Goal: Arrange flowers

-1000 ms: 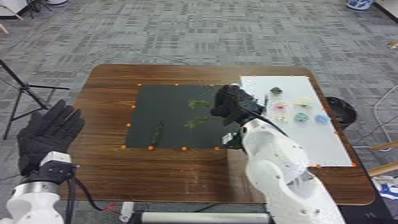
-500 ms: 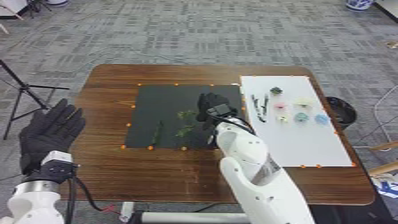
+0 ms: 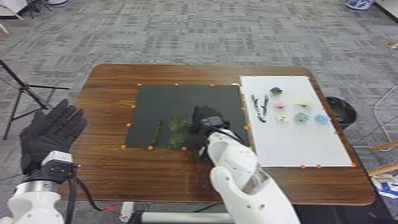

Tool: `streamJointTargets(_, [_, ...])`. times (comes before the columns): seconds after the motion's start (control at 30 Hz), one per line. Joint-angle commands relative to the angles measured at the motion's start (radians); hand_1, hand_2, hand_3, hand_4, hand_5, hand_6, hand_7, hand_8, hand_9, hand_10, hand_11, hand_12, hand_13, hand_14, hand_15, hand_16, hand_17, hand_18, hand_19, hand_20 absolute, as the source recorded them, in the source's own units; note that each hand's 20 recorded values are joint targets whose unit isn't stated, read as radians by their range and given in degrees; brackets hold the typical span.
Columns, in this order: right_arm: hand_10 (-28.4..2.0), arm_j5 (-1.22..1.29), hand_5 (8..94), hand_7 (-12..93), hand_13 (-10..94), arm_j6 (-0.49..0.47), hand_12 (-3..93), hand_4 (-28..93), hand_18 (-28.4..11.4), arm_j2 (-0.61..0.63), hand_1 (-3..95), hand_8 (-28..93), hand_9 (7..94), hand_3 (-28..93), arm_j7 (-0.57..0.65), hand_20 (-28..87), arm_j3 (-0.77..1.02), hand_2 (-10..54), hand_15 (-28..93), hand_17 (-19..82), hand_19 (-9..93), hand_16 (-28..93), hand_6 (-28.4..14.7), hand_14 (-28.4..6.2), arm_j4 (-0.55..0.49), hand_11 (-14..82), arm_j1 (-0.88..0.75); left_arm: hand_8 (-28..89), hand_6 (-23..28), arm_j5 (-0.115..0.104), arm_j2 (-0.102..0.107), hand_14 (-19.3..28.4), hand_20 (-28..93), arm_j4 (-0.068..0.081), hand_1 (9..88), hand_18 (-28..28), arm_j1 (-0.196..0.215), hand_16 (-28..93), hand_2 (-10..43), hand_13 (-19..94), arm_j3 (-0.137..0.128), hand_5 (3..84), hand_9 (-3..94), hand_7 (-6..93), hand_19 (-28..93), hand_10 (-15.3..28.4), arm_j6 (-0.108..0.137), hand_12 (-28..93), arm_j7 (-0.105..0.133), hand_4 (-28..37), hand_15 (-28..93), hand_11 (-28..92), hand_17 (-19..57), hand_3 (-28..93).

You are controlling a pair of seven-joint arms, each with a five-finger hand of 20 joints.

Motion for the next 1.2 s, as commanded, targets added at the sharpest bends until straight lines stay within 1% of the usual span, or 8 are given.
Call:
streamJointTargets(0.03, [-14.9, 0.044, 70.9, 18, 72, -0.026, 30.6, -21, -23.3, -0.005, 42.1, -7, 72.6, 71, 0.028, 28, -0.006, -9.5, 69, 41, 87, 37, -5.1, -9.8, -0.027, 38.1, 0.004, -10, 9.3, -0.004, -0.001, 15.5, 9, 0.003, 26.9, 15.4, 0.0, -6, 18.4, 28, 0.0, 44.7, 36.7, 11.7, 40, 15.3, -0.004, 9, -0.005, -28.3, 30, 22, -6.6, 70])
streamJointTargets(0.3, [-16.9, -0.051, 64.3, 15, 68, 0.101, 29.6, -20, -23.6, 0.048, 36.2, -8, 67.6, 70, -0.04, 28, -0.022, -9.5, 71, 40, 87, 38, -7.1, -11.7, -0.063, 37.2, -0.021, -10, 9.3, -0.005, -0.007, 15.5, 9, -0.004, 26.9, 15.4, 0.019, -6, 18.5, 28, -0.011, 44.7, 36.7, 11.9, 40, 15.3, -0.004, 9, 0.007, -28.3, 30, 23, -6.6, 70])
streamJointTargets(0.4, [-18.3, -0.071, 62.8, 26, 64, 0.148, 27.8, -19, -23.7, 0.076, 33.4, -7, 62.9, 71, -0.053, 28, -0.033, -7.2, 73, 39, 88, 38, -7.3, -13.0, -0.072, 35.7, -0.029, -10, 9.3, 0.001, -0.013, 15.5, 9, -0.002, 26.9, 15.4, 0.016, -6, 18.5, 28, -0.011, 44.7, 36.7, 11.9, 40, 15.4, -0.01, 9, 0.002, -28.3, 30, 23, -6.6, 70])
streamJointTargets(0.47, [-19.0, -0.028, 61.6, 40, 64, 0.087, 25.3, -19, -23.6, 0.078, 32.4, -10, 62.4, 72, -0.036, 28, -0.022, -3.2, 74, 39, 88, 36, -7.1, -12.6, -0.089, 30.2, -0.027, -10, 9.3, 0.005, -0.014, 15.5, 9, -0.004, 27.2, 15.4, 0.024, -6, 19.0, 28, -0.015, 44.7, 36.7, 11.9, 40, 15.4, -0.019, 9, 0.003, -28.3, 30, 23, -6.6, 71])
streamJointTargets(0.53, [-20.1, 0.03, 59.9, 49, 65, 0.02, 21.7, -21, -23.5, 0.08, 33.9, 5, 62.9, 72, -0.054, 28, 0.006, -0.8, 74, 39, 88, 35, -7.1, -12.2, -0.105, 23.2, -0.03, -10, 9.3, 0.0, -0.015, 15.5, 10, -0.005, 27.4, 15.4, 0.023, -6, 19.2, 28, -0.015, 44.6, 36.7, 11.9, 40, 15.4, -0.016, 9, 0.007, -28.3, 30, 23, -6.6, 71])
streamJointTargets(0.63, [-21.4, -0.004, 60.9, 52, 64, -0.018, 18.9, -21, -23.0, 0.092, 32.8, 7, 59.4, 72, -0.152, 28, 0.034, 3.8, 74, 38, 88, 34, -7.7, -12.1, -0.116, 16.8, -0.05, -10, 9.3, 0.004, -0.018, 15.6, 9, -0.008, 27.4, 15.4, 0.029, -6, 19.3, 28, -0.021, 44.7, 36.7, 11.9, 40, 15.3, -0.014, 9, 0.005, -28.3, 30, 23, -6.6, 72])
streamJointTargets(0.73, [-21.6, 0.03, 68.2, 49, 62, -0.151, 17.3, -20, -23.4, 0.085, 28.6, -13, 56.5, 73, -0.171, 31, 0.056, 9.3, 75, 36, 86, 33, -5.9, -13.4, -0.145, 13.0, -0.054, -10, 9.2, 0.008, -0.018, 15.5, 10, -0.011, 27.5, 15.4, 0.032, -6, 19.2, 28, -0.021, 44.6, 36.6, 12.0, 40, 15.3, -0.005, 9, 0.007, -28.3, 30, 23, -6.6, 72])
streamJointTargets(1.2, [-21.3, 0.009, 70.8, 13, 59, -0.328, 18.7, -19, -24.5, 0.053, 29.9, -11, 57.3, 71, -0.183, 36, 0.065, 8.5, 76, 33, 82, 31, -4.4, -15.3, -0.141, 13.6, -0.049, -10, 9.2, 0.009, -0.014, 15.5, 9, -0.004, 27.5, 15.5, 0.018, -6, 19.3, 28, -0.008, 44.7, 36.6, 12.0, 40, 15.4, -0.01, 9, 0.0, -28.3, 30, 23, -6.6, 71])
